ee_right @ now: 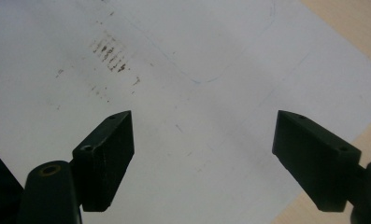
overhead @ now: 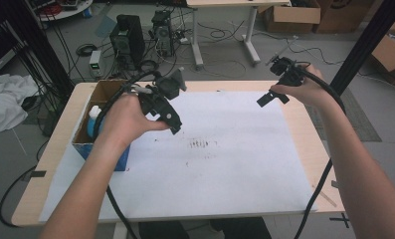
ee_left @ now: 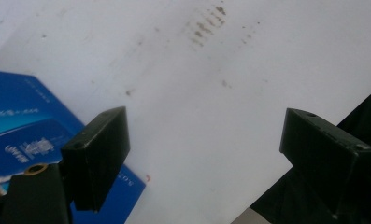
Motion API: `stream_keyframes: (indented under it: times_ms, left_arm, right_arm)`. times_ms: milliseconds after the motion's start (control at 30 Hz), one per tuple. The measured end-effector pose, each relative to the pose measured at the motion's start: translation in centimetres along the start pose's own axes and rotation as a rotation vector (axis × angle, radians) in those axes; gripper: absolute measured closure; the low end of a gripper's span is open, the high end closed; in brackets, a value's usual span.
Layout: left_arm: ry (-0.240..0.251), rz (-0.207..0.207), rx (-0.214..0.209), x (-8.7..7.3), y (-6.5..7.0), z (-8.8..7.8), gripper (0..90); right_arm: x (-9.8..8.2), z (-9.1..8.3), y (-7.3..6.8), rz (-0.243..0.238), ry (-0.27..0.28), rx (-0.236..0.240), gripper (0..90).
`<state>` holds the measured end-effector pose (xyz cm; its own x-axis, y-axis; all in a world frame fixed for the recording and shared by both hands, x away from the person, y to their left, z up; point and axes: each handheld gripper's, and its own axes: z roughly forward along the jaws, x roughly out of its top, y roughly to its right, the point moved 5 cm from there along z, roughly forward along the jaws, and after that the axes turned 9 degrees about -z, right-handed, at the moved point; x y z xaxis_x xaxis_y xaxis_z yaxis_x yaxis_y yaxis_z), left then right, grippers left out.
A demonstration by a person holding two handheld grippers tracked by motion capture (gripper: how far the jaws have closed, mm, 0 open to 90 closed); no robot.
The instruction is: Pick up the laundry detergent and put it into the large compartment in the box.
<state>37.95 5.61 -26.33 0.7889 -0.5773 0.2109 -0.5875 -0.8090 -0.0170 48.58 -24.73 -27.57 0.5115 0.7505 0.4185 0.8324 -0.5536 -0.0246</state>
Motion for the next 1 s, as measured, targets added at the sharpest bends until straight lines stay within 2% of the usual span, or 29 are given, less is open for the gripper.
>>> stream_keyframes:
  times_ms: [67, 167, 367, 1000]
  left_arm:
    - [-0.006, 0.029, -0.01, 0.2, 0.7, 0.4, 16.7]
    - [-0.013, 0.052, -0.017, 0.5, 1.4, 1.0, 16.3]
    - [-0.009, 0.077, -0.031, 1.2, 2.3, 1.2, 16.2]
    - [0.003, 0.079, -0.027, 1.7, 2.7, 1.0, 15.8]
  right_arm:
    - [0.0, 0.0, 0.0, 0.002, -0.003, -0.001, 20.8]
    - [0.1, 0.0, 0.0, -0.006, -0.009, -0.001, 20.7]
    - [0.2, -0.4, 0.0, -0.011, -0.008, -0.007, 20.6]
    - [0.0, -0.6, 0.1, -0.007, -0.009, -0.006, 20.5]
